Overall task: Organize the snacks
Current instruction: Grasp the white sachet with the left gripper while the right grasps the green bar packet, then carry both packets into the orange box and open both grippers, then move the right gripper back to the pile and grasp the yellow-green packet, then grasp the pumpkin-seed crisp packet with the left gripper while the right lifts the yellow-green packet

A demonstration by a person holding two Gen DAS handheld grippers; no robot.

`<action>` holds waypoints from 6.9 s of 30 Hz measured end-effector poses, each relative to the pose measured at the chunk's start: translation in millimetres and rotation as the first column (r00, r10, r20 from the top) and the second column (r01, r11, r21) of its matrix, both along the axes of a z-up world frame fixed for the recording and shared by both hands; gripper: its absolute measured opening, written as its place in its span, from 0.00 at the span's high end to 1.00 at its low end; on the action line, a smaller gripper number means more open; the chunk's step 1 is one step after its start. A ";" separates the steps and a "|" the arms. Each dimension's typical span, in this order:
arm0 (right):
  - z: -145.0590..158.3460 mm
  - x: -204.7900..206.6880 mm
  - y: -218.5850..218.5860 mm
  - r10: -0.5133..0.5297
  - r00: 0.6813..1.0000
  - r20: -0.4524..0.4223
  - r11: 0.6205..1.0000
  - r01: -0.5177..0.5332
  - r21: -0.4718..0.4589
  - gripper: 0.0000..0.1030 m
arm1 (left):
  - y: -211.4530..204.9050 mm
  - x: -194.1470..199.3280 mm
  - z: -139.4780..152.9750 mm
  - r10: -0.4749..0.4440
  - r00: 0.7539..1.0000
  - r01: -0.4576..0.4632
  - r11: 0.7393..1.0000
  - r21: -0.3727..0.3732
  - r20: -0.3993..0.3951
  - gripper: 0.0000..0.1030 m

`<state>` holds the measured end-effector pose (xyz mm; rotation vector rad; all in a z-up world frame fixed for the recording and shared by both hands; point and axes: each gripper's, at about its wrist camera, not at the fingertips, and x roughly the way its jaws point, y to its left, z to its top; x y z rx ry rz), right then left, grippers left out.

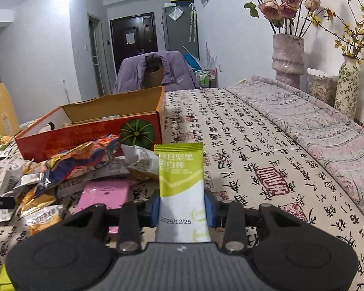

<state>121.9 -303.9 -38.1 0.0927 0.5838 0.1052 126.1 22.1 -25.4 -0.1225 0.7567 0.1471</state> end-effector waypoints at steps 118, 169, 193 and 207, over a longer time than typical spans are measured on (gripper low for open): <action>92.1 150.6 89.9 0.151 0.984 0.094 0.986 -0.144 -0.086 0.00 | -10.7 109.5 97.2 -0.034 0.959 0.029 0.999 0.023 0.280 0.00; -2.5 -75.8 144.4 0.054 0.990 -0.131 0.977 -0.080 -0.200 0.00 | 25.1 -106.9 24.4 -0.148 0.973 0.155 0.988 -0.025 0.176 0.00; -5.3 -108.6 87.9 0.120 0.991 -0.057 0.984 -0.126 -0.123 0.68 | -9.0 -120.8 17.5 -0.167 0.974 0.175 0.984 -0.044 0.151 0.00; 12.9 -103.3 41.2 0.079 0.994 0.077 0.995 -0.073 -0.072 0.68 | -39.4 -92.7 21.2 -0.171 0.980 0.178 0.982 -0.061 0.104 0.00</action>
